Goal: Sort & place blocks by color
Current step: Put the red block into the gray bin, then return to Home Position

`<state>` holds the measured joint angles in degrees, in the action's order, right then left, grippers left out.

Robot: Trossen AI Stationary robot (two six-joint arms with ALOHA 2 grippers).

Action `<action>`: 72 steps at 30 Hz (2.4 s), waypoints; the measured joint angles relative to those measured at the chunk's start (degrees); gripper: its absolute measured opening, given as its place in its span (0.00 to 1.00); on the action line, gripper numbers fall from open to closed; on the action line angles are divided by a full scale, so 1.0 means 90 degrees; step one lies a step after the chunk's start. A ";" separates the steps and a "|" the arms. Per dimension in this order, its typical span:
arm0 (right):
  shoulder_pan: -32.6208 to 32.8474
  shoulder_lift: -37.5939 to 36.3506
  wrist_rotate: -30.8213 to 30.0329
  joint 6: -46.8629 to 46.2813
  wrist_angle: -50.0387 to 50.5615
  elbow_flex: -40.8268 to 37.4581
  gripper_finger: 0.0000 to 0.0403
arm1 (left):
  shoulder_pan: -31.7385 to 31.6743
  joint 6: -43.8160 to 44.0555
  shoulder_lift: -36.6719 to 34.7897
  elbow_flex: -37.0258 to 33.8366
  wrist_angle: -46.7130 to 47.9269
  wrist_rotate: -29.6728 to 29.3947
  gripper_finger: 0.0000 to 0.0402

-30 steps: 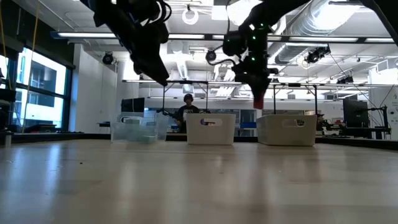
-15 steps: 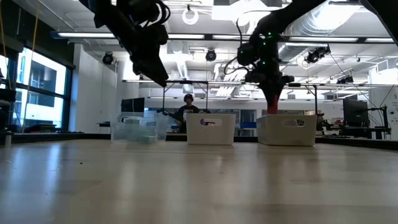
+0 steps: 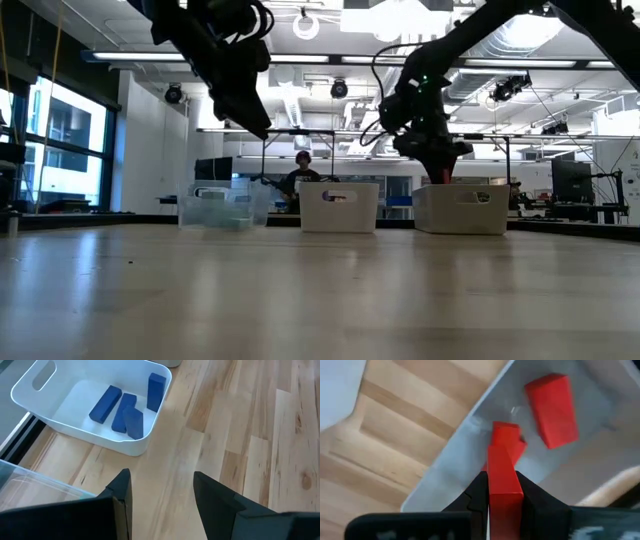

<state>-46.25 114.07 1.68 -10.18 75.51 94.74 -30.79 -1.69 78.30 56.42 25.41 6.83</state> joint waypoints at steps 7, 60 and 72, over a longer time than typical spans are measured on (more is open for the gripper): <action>-0.0075 0.0192 0.0039 0.0152 0.0038 0.0000 0.12 | 0.0000 0.0000 0.0000 0.0000 -0.0002 0.0000 0.33; 0.1017 -0.2020 -0.0656 -0.2021 0.0168 0.0002 0.39 | 0.0799 0.1006 -0.3746 -0.0200 0.0384 0.0077 0.33; 0.2318 -0.2114 -0.0484 -0.2174 -0.0947 0.0002 0.39 | 0.1909 0.1901 -0.5438 -0.2623 -0.1304 -0.0264 0.33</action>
<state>-25.39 95.04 -2.68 -29.74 66.99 94.76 -13.60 15.42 29.36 32.82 13.67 4.46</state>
